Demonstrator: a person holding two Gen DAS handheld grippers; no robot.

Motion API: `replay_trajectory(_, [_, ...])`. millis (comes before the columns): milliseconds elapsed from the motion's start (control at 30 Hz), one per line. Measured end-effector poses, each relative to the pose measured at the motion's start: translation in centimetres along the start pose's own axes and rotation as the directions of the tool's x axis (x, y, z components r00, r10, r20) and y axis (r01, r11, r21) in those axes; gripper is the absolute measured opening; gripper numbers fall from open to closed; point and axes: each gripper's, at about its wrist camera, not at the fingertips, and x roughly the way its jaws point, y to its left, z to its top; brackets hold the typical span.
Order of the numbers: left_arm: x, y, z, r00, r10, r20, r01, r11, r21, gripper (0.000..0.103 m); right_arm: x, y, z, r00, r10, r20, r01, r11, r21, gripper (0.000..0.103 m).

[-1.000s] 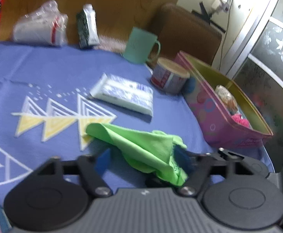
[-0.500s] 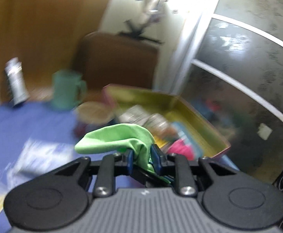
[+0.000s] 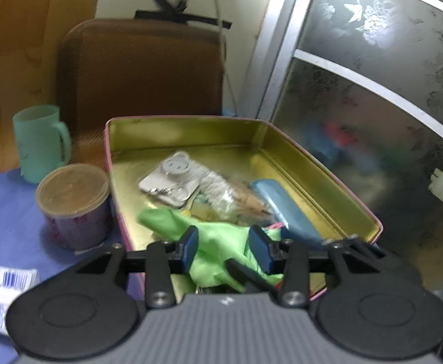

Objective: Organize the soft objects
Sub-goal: 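Carry the lime-green cloth into the pink tin and open both tools, then grasp the white wet-wipe pack with the right tool while the left tool pinches it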

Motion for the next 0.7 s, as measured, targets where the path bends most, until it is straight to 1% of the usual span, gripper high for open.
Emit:
replay_trajectory(67, [-1.5, 0.6, -0.4, 0.999, -0.003, 0.032, 0.003, 1.0, 0.0, 0.051, -0.5, -0.6, -0.1, 1.0, -0.006, 0.01, 0.005, 0.999, 0.045, 0.061])
replay_trajectory(133, [-3.3, 1.3, -0.6, 0.997, 0.003, 0.073, -0.003, 1.0, -0.004, 0.053, -1.1, -0.9, -0.2, 0.999, -0.014, 0.029, 0.012, 0.998, 0.057, 0.061])
replay_trajectory(200, [-5.1, 2.7, -1.0, 0.994, 0.013, 0.109, -0.009, 0.999, -0.034, 0.054, -1.6, -0.7, -0.1, 0.998, -0.014, 0.054, 0.011, 0.998, 0.066, 0.061])
replay_trajectory(267, [-7.0, 4.9, -1.7, 0.99, 0.052, 0.131, -0.04, 0.995, -0.091, 0.054, -2.6, -0.2, 0.1, 0.996, 0.001, 0.093, -0.007, 0.997, 0.071, 0.061])
replay_trajectory(333, [-8.8, 7.8, -3.0, 0.984, 0.117, 0.137, -0.094, 0.982, -0.162, 0.054, -3.2, 0.4, 0.8, 0.991, 0.028, 0.128, -0.037, 0.997, 0.065, 0.061])
replay_trajectory(400, [-10.1, 10.5, -4.1, 0.975, 0.18, 0.128, -0.148, 0.963, -0.224, 0.054, -3.5, 1.8, 1.4, 0.986, 0.091, 0.141, -0.098, 0.994, 0.045, 0.061])
replay_trajectory(500, [-12.0, 14.7, -6.6, 0.955, 0.276, 0.104, -0.231, 0.919, -0.318, 0.054, -4.0, 4.5, 1.9, 0.968, 0.221, 0.12, -0.224, 0.975, 0.007, 0.062])
replay_trajectory(567, [-13.1, 17.2, -8.2, 0.93, 0.357, 0.092, -0.303, 0.882, -0.36, 0.055, -3.5, 6.8, 2.0, 0.942, 0.329, 0.073, -0.329, 0.944, -0.012, 0.063])
replay_trajectory(600, [-13.5, 18.2, -9.0, 0.917, 0.39, 0.084, -0.333, 0.865, -0.376, 0.055, -3.0, 7.9, 2.1, 0.929, 0.367, 0.042, -0.367, 0.93, -0.02, 0.064])
replay_trajectory(633, [-13.8, 19.1, -9.7, 0.908, 0.412, 0.075, -0.353, 0.85, -0.391, 0.055, -2.3, 9.4, 2.0, 0.915, 0.404, 0.0, -0.404, 0.914, -0.034, 0.066])
replay_trajectory(667, [-14.0, 20.0, -10.2, 0.903, 0.424, 0.065, -0.363, 0.837, -0.41, 0.055, -1.4, 10.8, 1.9, 0.902, 0.431, -0.033, -0.432, 0.9, -0.052, 0.071])
replay_trajectory(700, [-14.2, 20.9, -10.8, 0.902, 0.427, 0.057, -0.363, 0.825, -0.433, 0.055, -0.6, 11.9, 2.0, 0.894, 0.444, -0.054, -0.447, 0.892, -0.07, 0.076])
